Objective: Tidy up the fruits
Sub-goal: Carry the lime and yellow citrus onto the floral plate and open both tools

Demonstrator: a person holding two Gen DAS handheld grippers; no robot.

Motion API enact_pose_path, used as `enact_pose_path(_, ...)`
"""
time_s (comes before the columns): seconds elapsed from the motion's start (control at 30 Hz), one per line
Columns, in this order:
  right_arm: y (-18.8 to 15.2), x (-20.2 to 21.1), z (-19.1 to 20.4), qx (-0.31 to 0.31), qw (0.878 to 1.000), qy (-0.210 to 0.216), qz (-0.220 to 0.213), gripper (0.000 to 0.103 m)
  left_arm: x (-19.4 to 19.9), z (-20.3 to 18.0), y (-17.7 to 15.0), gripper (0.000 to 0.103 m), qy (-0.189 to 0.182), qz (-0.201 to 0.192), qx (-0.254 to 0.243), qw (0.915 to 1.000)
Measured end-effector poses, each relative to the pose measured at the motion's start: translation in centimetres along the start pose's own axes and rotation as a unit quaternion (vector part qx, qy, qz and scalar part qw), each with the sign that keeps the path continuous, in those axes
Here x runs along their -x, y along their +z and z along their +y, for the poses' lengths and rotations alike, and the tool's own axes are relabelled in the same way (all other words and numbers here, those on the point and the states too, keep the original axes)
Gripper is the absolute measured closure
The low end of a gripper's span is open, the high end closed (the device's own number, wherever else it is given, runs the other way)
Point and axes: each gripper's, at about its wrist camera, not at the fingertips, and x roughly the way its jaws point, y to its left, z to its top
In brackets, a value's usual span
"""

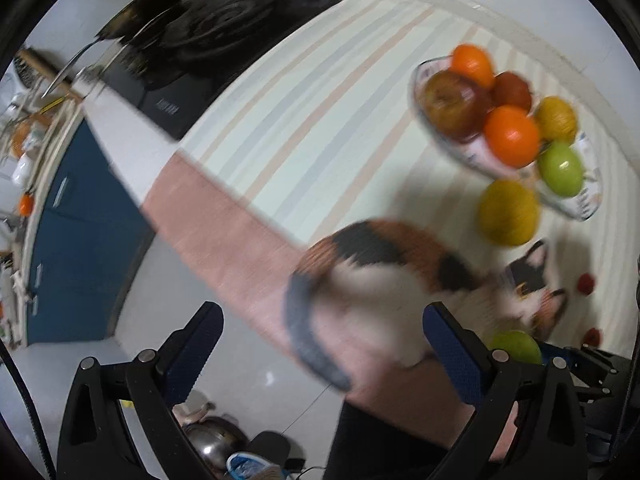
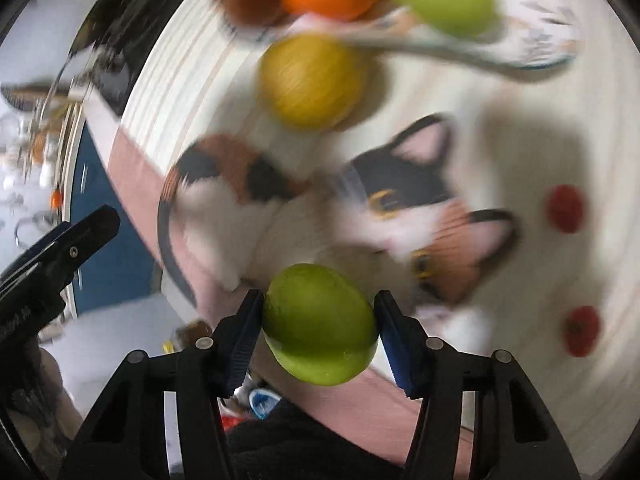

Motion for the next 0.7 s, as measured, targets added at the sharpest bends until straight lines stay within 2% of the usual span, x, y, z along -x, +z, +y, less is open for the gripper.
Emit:
enact_pose_path(0.2, 1.2, 4.6, -5.6, -0.068, 0.996, -0.019, -0.054, 0.043, -0.9, -5.9, 4.2, 0.001, -0.082, 0.004, -0.04, 0.9958)
enact_pose_path(0.33, 1.8, 5.9, -7.9, -0.101, 0.992, -0.024, -0.071, 0.043, -3.7, -9.6, 6.2, 0.001, -0.117, 0.036, -0.062, 0.9906)
enact_pose_path(0.4, 2.3, 6.0, -8.6, -0.11, 0.991, -0.025, -0.076, 0.043, -5.3, -10.8, 6.9, 0.004, -0.133, 0.055, -0.067, 0.9873)
enact_pose_path(0.5, 2.8, 6.3, -9.1, -0.119, 0.989, -0.019, -0.083, 0.043, -6.7, -11.9, 7.1, 0.032, -0.144, 0.069, -0.076, 0.9842)
enact_pose_path(0.53, 2.8, 6.5, -9.1, -0.122, 0.989, -0.016, -0.085, 0.043, -6.9, -12.0, 7.1, 0.046, -0.144, 0.07, -0.078, 0.9841)
enact_pose_path(0.7, 4.1, 7.5, -10.1, -0.135, 0.986, -0.001, -0.102, 0.043, -6.7, -11.2, 6.3, 0.047, -0.149, 0.059, -0.073, 0.9844)
